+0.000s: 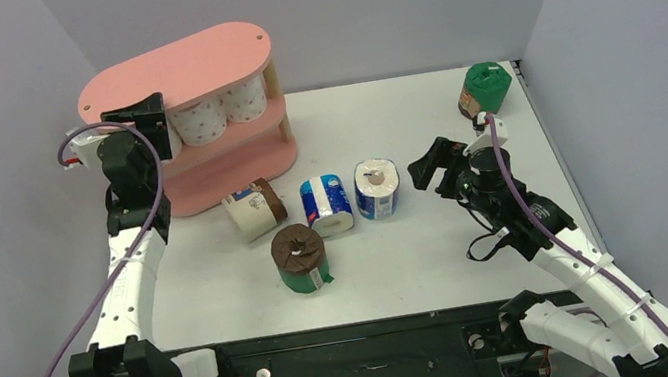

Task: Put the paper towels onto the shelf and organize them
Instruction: Move the shelf to the center of the board.

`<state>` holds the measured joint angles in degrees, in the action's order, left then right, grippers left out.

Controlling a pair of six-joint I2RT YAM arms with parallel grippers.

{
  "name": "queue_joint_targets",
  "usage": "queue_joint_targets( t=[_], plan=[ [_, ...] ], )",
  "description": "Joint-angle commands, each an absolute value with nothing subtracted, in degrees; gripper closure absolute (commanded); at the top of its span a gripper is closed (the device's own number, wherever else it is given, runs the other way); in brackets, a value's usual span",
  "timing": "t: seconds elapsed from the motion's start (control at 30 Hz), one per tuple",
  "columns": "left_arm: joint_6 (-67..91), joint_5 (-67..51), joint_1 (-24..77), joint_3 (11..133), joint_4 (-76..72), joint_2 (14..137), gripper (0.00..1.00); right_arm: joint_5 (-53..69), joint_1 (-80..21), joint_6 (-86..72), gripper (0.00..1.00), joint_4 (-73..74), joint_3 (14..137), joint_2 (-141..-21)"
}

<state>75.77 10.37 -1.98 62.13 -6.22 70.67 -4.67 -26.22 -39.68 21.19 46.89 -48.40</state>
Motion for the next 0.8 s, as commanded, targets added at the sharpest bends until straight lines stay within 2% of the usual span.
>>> queue_joint_targets(
  t=[0.0, 0.13, 0.4, 0.57, 0.77],
  plan=[
    [75.78, 11.79, -2.2, 64.13, -9.95, 71.32, 0.3, -6.01, -25.89, -38.83, 0.17, 20.47, 46.87, -47.52],
    [76.41, 12.02, -2.26, 63.28, -12.56, 72.13, 0.33, -6.08, -25.75, -38.71, 0.17, 20.56, 46.7, -47.56],
    [77.16, 10.64, -2.2, 62.77, -16.48, 73.7, 0.51, -6.15, -25.64, -38.75, 0.17, 20.57, 46.31, -47.91],
    [77.56, 9.96, -2.11, 62.94, -17.58, 74.47, 0.54, -6.15, -25.59, -38.79, 0.17, 20.56, 45.94, -47.95],
    [78.1, 8.49, -2.11, 62.7, -18.9, 75.2, 0.68, -6.26, -25.43, -38.72, 0.17, 20.8, 45.79, -47.88]
  ],
)
